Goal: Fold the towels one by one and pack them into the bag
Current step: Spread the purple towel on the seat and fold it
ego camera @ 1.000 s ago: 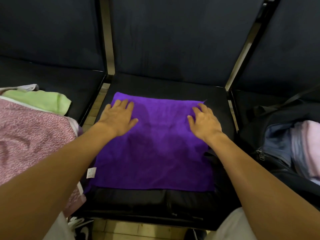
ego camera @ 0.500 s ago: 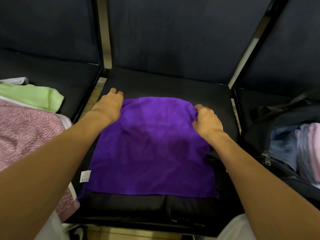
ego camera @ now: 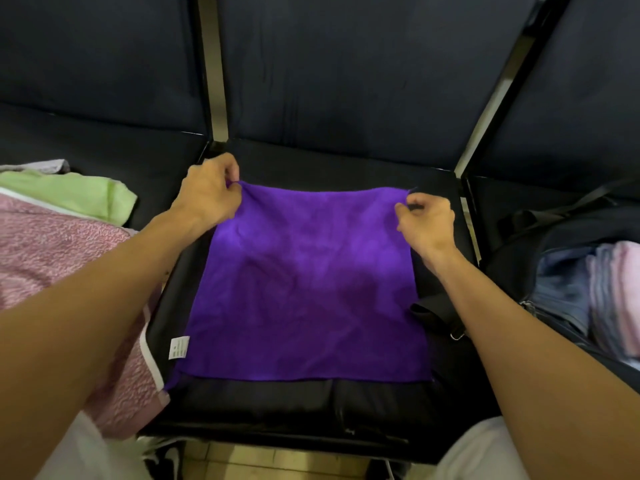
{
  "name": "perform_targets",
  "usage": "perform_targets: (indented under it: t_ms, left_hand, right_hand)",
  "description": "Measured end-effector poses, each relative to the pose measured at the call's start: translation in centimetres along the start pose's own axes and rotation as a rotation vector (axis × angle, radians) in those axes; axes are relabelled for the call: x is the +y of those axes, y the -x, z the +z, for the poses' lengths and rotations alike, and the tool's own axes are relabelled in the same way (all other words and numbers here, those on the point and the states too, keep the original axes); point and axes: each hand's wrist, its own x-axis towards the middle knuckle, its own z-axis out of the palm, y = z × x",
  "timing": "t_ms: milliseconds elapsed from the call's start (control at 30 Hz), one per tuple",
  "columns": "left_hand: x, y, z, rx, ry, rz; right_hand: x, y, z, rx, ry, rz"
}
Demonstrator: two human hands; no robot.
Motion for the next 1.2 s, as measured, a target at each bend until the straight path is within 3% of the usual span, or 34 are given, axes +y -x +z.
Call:
perform_targets:
  t_ms: [133, 333, 467, 567, 767, 933, 1200]
  left_hand:
    - [0.4, 0.6, -1.0, 0.027, 0.134, 0.010]
    - [0.0, 2.2, -2.6, 0.037, 0.118, 0.088]
    - [-0.7, 4.0, -3.8, 0.077, 0.142, 0.156]
    - [-0.7, 5.5, -4.7, 0.077, 0.144, 0.189]
    - [-1.6, 8.9, -4.7, -0.117, -0.030, 0.208]
    - [-2.5, 10.9, -4.8, -0.163, -0.025, 0.140]
    - [-3.4, 13.4, -3.7, -0.234, 0.001, 0.148]
  right_hand:
    - [-0.7, 0.4, -0.7, -0.057, -0.281, 0.144]
    - [-0.8, 1.7, -3.4, -0.245, -0.518, 0.239]
    - [-0.1, 2.8, -5.4, -0.237, -0.602, 0.267]
    - [0.6, 3.9, -6.8, -0.263, -0.552, 0.237]
    - [1.9, 6.3, -8.5, -0.514, -0.283, 0.256]
    - [2.4, 8.3, -9.1, -0.651, -0.085, 0.258]
    - [3.2, 10.1, -7.4, -0.664, 0.096, 0.236]
